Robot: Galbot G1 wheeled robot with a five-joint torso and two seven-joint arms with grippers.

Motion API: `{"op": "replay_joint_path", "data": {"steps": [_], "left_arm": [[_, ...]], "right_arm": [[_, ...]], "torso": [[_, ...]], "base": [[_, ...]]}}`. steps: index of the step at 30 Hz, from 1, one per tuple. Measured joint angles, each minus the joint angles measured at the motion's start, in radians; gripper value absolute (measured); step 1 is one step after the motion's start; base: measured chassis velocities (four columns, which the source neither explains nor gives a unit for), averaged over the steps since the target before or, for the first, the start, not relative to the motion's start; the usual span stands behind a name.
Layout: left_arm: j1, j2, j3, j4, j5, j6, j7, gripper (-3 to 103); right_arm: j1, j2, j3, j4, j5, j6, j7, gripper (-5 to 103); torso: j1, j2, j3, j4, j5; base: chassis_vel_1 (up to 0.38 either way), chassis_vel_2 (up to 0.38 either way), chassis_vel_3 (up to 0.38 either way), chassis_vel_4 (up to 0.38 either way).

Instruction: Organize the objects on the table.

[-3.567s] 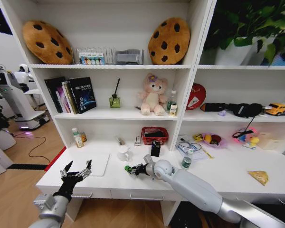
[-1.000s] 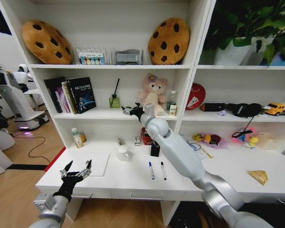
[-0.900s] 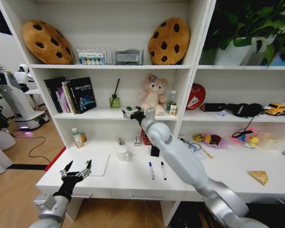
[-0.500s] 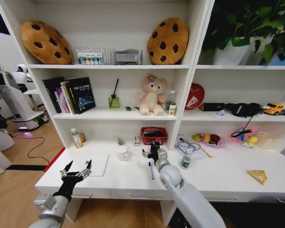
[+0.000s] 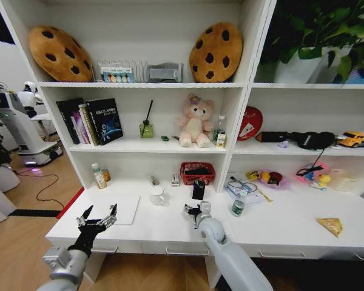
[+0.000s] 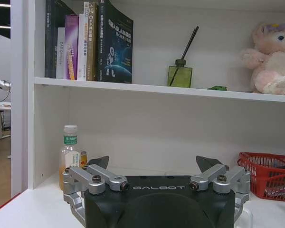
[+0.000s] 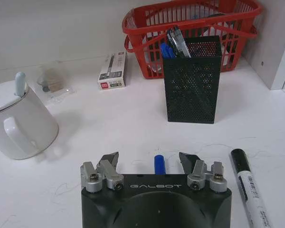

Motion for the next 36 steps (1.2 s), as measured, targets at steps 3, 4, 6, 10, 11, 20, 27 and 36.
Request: {"op": "replay_joint_path", "data": {"steps": [3, 4, 6, 10, 11, 20, 27, 36], "left_arm": [[0.000, 0.000, 0.000, 0.000, 0.000, 0.000, 0.000, 100], [0.000, 0.000, 0.000, 0.000, 0.000, 0.000, 0.000, 100], [0.000, 0.000, 0.000, 0.000, 0.000, 0.000, 0.000, 100], [0.000, 0.000, 0.000, 0.000, 0.000, 0.000, 0.000, 100], [0.000, 0.000, 0.000, 0.000, 0.000, 0.000, 0.000, 100], [0.000, 0.000, 0.000, 0.000, 0.000, 0.000, 0.000, 100], [0.000, 0.000, 0.000, 0.000, 0.000, 0.000, 0.000, 100], [0.000, 0.000, 0.000, 0.000, 0.000, 0.000, 0.000, 100]], "right_arm": [[0.008, -0.005, 0.000, 0.000, 0.015, -0.020, 0.028, 72], [0.008, -0.005, 0.000, 0.000, 0.015, -0.020, 0.028, 72], [0.013, -0.010, 0.003, -0.001, 0.020, -0.034, 0.041, 63], [0.015, -0.015, 0.007, -0.003, 0.045, -0.047, 0.047, 57], [0.015, -0.014, 0.007, -0.005, 0.050, -0.049, 0.047, 57], [0.023, -0.010, 0.013, -0.041, 0.076, -0.063, 0.020, 62], [0.031, -0.018, 0.009, -0.054, 0.072, -0.062, 0.011, 51], [0.024, -0.029, -0.006, -0.043, 0.072, -0.062, 0.013, 24]], "torso": [[0.000, 0.000, 0.000, -0.0001, 0.0000], [0.000, 0.000, 0.000, -0.0001, 0.0000], [0.000, 0.000, 0.000, 0.0000, 0.0000], [0.000, 0.000, 0.000, -0.0001, 0.0000], [0.000, 0.000, 0.000, -0.0001, 0.0000], [0.000, 0.000, 0.000, -0.0001, 0.0000], [0.000, 0.000, 0.000, -0.0003, -0.0001], [0.000, 0.000, 0.000, -0.0001, 0.0001]], "base": [[0.000, 0.000, 0.000, 0.000], [0.000, 0.000, 0.000, 0.000], [0.000, 0.000, 0.000, 0.000], [0.000, 0.000, 0.000, 0.000], [0.000, 0.000, 0.000, 0.000], [0.000, 0.000, 0.000, 0.000], [0.000, 0.000, 0.000, 0.000], [0.000, 0.000, 0.000, 0.000]]}}
